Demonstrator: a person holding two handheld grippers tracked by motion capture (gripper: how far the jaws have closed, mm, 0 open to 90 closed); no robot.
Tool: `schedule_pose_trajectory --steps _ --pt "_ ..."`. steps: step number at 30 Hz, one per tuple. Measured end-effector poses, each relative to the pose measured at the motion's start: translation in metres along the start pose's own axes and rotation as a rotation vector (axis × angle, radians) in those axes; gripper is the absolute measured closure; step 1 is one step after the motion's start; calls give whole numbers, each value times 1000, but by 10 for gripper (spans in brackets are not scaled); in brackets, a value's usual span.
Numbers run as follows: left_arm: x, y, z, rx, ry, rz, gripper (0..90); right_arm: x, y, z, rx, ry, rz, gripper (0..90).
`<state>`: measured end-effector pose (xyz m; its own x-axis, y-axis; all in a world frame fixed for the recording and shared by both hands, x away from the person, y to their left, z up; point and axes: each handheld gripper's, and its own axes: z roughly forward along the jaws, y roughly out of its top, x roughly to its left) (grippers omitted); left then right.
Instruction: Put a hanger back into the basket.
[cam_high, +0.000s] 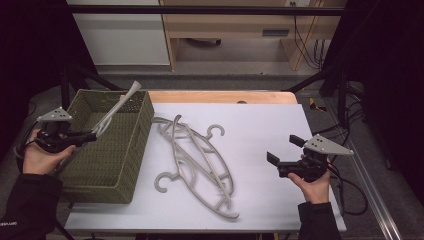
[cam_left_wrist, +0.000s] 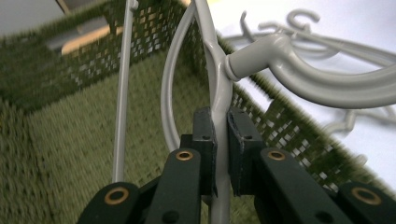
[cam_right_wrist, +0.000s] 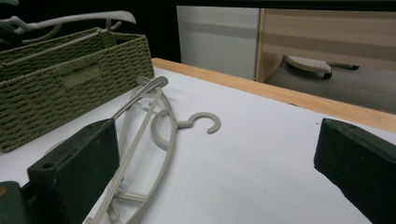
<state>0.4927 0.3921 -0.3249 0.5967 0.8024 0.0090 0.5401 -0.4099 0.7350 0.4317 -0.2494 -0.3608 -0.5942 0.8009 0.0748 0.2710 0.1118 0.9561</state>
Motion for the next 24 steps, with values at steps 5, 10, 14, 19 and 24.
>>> schedule_pose_trajectory --steps 5,10,14,19,24 --pt "6 -14 11 41 5 -29 825 0 0 1 0 1 3 5" --pt "8 -25 31 108 20 -32 823 1 0 1 5 5 1 5" --pt "6 -30 49 155 25 -31 819 1 0 1 2 4 2 5" --pt "1 -32 62 224 25 -36 815 2 0 1 7 9 -5 5" --pt "0 -32 64 263 30 -54 792 5 0 3 10 10 -14 6"
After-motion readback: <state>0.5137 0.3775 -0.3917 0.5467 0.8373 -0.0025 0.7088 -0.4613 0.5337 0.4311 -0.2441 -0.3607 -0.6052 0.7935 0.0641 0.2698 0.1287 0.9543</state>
